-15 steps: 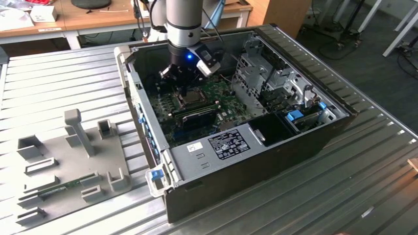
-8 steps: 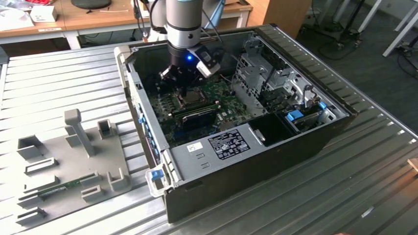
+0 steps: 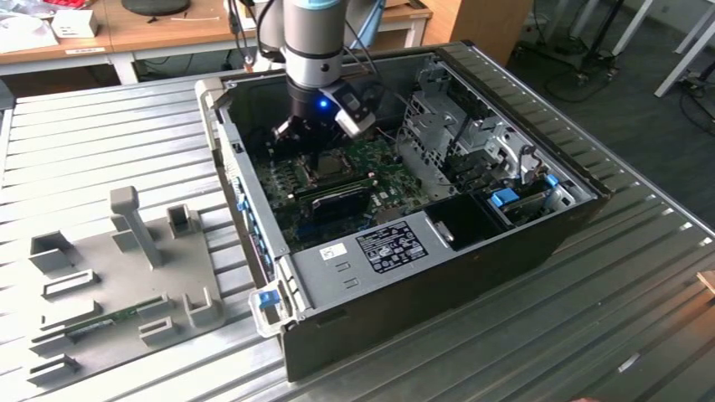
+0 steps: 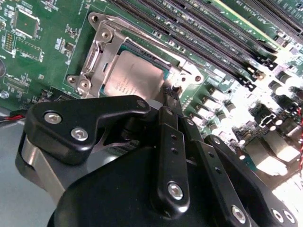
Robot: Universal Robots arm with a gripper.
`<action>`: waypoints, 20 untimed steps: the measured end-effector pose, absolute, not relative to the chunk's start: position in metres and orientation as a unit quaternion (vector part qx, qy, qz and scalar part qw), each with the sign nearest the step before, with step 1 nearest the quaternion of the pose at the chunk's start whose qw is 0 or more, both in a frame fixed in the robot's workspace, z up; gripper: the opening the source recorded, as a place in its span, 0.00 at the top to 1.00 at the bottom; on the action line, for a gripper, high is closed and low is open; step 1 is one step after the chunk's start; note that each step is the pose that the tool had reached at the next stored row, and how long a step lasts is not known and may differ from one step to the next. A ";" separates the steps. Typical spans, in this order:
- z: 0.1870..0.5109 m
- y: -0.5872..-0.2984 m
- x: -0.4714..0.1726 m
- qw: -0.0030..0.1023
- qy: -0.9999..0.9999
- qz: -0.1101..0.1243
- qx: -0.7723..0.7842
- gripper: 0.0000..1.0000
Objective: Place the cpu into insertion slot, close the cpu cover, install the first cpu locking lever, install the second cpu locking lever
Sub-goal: 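Close the cpu cover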
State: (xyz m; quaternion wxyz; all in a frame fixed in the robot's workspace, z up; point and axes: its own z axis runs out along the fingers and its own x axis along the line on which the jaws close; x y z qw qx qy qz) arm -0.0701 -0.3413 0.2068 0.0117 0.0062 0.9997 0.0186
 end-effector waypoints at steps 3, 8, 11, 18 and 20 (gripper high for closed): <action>0.206 -0.341 -0.070 0.012 1.000 0.018 0.006 0.90; 0.205 -0.341 -0.070 0.012 1.000 0.019 0.006 0.90; 0.202 -0.341 -0.070 0.012 1.000 0.019 0.006 0.90; 0.201 -0.341 -0.070 0.012 1.000 0.018 0.006 0.90; 0.200 -0.341 -0.070 0.012 1.000 0.019 0.006 0.90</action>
